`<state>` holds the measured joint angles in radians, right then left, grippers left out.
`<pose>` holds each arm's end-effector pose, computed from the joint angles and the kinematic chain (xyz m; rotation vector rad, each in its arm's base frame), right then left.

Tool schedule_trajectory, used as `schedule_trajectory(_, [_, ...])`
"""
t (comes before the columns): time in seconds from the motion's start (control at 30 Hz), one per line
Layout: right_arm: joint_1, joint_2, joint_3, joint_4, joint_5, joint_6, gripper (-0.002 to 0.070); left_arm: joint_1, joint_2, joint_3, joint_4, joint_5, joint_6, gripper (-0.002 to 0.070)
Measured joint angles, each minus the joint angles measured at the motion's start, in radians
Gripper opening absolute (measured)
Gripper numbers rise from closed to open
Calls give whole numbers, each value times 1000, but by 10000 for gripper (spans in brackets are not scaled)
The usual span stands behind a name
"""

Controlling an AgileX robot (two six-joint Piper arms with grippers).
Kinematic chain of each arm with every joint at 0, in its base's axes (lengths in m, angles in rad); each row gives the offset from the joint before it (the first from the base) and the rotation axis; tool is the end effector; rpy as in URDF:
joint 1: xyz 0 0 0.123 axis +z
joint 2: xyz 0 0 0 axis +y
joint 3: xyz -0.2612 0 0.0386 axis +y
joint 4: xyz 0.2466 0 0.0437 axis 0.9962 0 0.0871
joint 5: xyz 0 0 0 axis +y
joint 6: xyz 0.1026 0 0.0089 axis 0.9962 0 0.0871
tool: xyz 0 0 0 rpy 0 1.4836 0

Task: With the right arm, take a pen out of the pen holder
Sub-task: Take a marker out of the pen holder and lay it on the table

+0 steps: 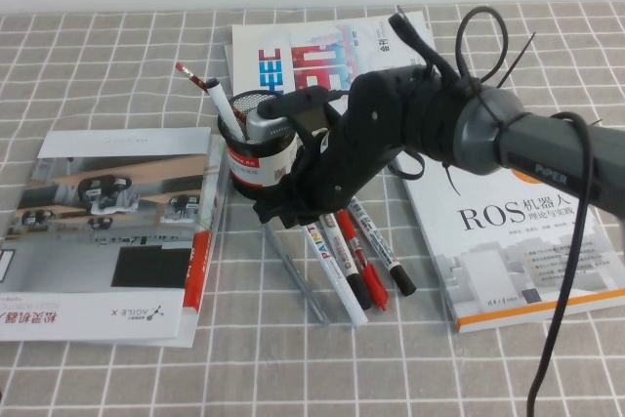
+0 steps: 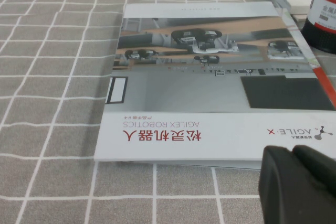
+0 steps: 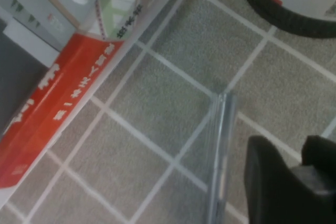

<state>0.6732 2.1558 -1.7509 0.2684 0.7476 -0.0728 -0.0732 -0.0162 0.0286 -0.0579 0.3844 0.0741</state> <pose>0.3566 0.3081 0.1747 -0.7879 2.5666 0.5046 0.0830 -0.0083 0.1666 0.1029 1.8773 -0.0566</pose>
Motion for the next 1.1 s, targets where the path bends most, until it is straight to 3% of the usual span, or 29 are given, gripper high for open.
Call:
schedule_trajectory(0.4, [0,13,0,0,-41,0,95,0,0,0,0,0,0,-3])
schedule_trajectory(0.6, [0,13,0,-2,-47,0,211,0,0,0,0,0,0,-3])
schedule_trajectory(0.7, [0,13,0,-2,-47,0,234,0,0,0,0,0,0,-3])
schedule_trajectory(1.1, [0,-59,0,-18,24,0,241,0,0,0,0,0,0,-3])
